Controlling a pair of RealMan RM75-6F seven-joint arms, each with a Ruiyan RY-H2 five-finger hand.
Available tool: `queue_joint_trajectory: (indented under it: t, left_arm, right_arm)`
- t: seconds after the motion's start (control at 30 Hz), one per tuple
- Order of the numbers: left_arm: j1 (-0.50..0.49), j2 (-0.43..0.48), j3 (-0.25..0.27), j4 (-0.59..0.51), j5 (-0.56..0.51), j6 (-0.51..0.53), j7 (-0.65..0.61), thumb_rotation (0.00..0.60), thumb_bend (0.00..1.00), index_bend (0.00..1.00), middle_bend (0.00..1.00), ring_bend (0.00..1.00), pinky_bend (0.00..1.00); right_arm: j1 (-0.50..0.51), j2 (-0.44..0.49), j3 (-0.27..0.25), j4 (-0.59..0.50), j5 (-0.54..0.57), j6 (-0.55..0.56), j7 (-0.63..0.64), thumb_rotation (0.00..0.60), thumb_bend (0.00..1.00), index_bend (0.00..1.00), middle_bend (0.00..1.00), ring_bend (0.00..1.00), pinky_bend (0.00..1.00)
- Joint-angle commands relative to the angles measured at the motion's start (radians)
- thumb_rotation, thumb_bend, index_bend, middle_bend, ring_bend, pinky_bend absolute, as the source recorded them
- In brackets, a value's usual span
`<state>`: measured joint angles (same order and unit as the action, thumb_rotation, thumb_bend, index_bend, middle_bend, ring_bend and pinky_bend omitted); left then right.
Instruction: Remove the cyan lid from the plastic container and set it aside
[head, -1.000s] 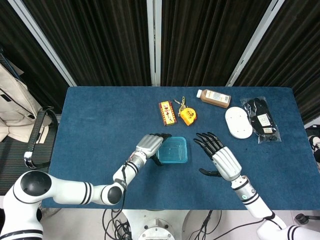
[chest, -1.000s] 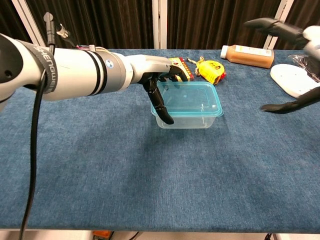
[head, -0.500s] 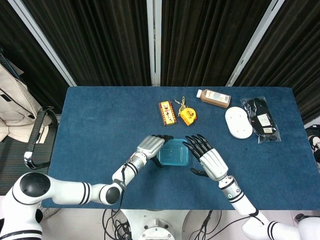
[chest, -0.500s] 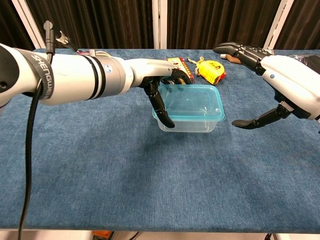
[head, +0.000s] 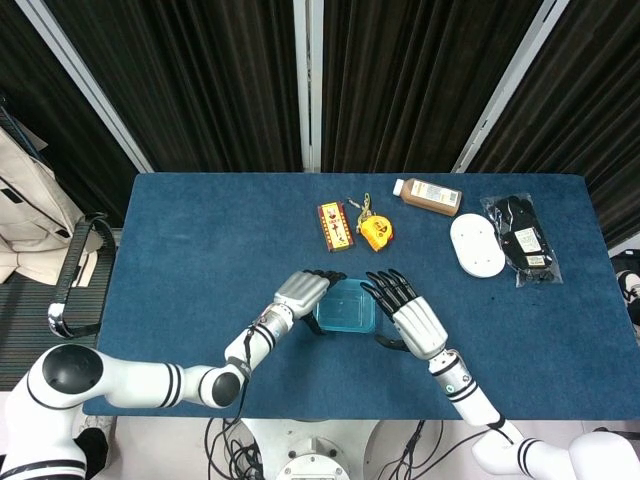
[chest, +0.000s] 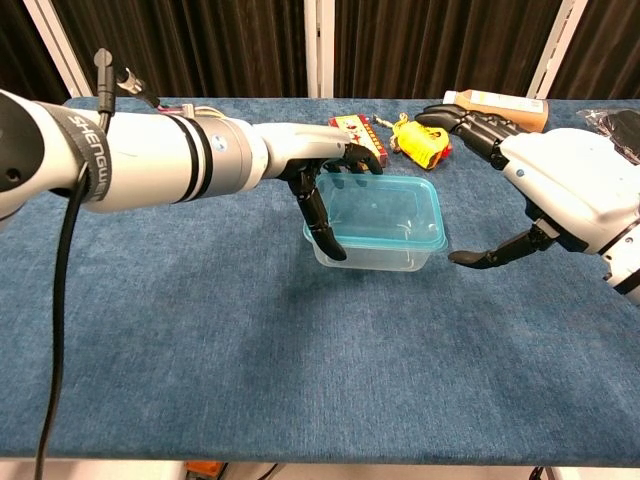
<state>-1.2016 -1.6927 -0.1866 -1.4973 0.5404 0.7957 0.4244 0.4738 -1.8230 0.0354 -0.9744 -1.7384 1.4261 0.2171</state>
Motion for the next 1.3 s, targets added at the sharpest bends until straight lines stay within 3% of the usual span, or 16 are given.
queue_joint_trajectory:
  t: [0.03, 0.97, 1.3]
  left_arm:
    - [-0.001, 0.002, 0.001, -0.003, -0.003, -0.002, 0.002, 0.600, 0.00, 0.33, 0.34, 0.27, 0.22]
    - [-0.014, 0.011, 0.005, -0.020, -0.026, 0.001, 0.023, 0.600, 0.00, 0.32, 0.34, 0.27, 0.22]
    - [-0.013, 0.007, 0.013, -0.010, -0.017, 0.005, 0.025, 0.600, 0.00, 0.32, 0.34, 0.27, 0.22]
  right_arm:
    - [0.007, -0.003, -0.003, 0.002, 0.006, -0.004, 0.031, 0.600, 0.03, 0.00, 0.00, 0.00, 0.00]
    - [0.061, -0.016, -0.010, 0.039, 0.022, -0.029, 0.062, 0.600, 0.03, 0.00, 0.00, 0.00, 0.00]
    - [0.065, -0.023, -0.010, 0.046, 0.020, -0.001, 0.073, 0.600, 0.08, 0.00, 0.00, 0.00, 0.00]
